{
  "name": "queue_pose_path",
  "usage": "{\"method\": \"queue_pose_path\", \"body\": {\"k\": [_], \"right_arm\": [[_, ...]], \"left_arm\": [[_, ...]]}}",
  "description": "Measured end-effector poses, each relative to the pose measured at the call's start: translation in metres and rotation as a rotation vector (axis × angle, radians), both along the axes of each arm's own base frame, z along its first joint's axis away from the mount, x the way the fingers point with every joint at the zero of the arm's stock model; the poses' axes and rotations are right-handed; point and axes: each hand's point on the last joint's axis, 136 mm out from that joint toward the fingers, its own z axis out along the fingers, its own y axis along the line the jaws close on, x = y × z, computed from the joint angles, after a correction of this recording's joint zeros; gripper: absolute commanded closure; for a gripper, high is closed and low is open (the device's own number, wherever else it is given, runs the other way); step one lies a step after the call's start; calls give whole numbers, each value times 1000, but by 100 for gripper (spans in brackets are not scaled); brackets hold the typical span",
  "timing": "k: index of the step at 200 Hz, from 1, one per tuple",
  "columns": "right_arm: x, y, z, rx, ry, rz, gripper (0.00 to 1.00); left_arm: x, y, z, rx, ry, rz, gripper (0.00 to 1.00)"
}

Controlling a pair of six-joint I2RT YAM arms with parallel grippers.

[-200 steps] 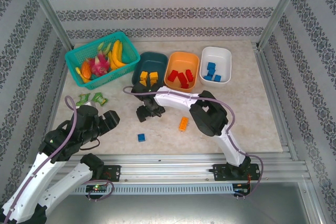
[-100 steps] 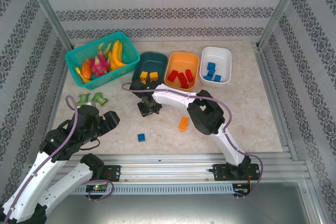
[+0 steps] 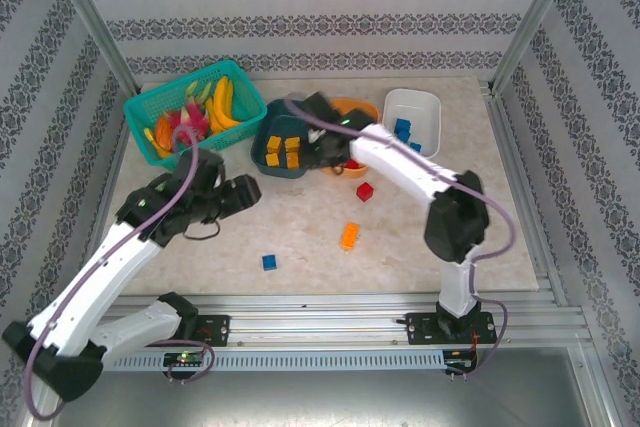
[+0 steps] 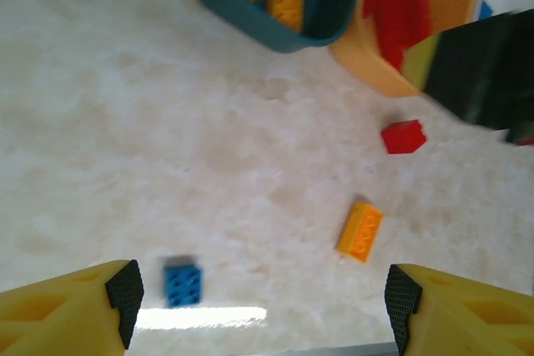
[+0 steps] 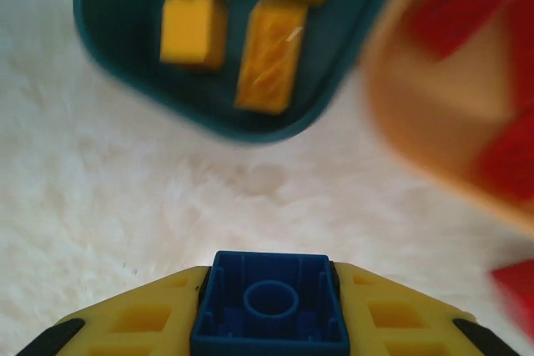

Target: Sort the legos into containers by color

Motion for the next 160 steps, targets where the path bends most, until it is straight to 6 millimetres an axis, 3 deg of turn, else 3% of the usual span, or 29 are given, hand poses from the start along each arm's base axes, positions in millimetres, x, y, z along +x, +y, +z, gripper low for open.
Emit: {"method": "queue_pose_path", "body": {"k": [15, 32, 58, 84, 114, 160], "right_arm": [[26, -45, 22, 26, -42, -101, 69], [51, -95, 27, 32, -51, -212, 69], [83, -164, 10, 33, -21, -367, 69], [116, -215, -16, 41, 13, -491, 69], [162, -249, -42, 59, 18, -590, 69], [218, -264, -70, 84, -9, -644, 67]], "left_arm": [[21, -21, 2, -15, -12, -39, 20], [44, -45, 2, -31, -20, -84, 20], [77, -78, 5, -49, -39, -138, 20], [108, -107, 8, -73, -71, -180, 19], [140, -135, 2, -101, -90, -220, 18], [186, -174, -9, -126, -105, -272, 18]]}}
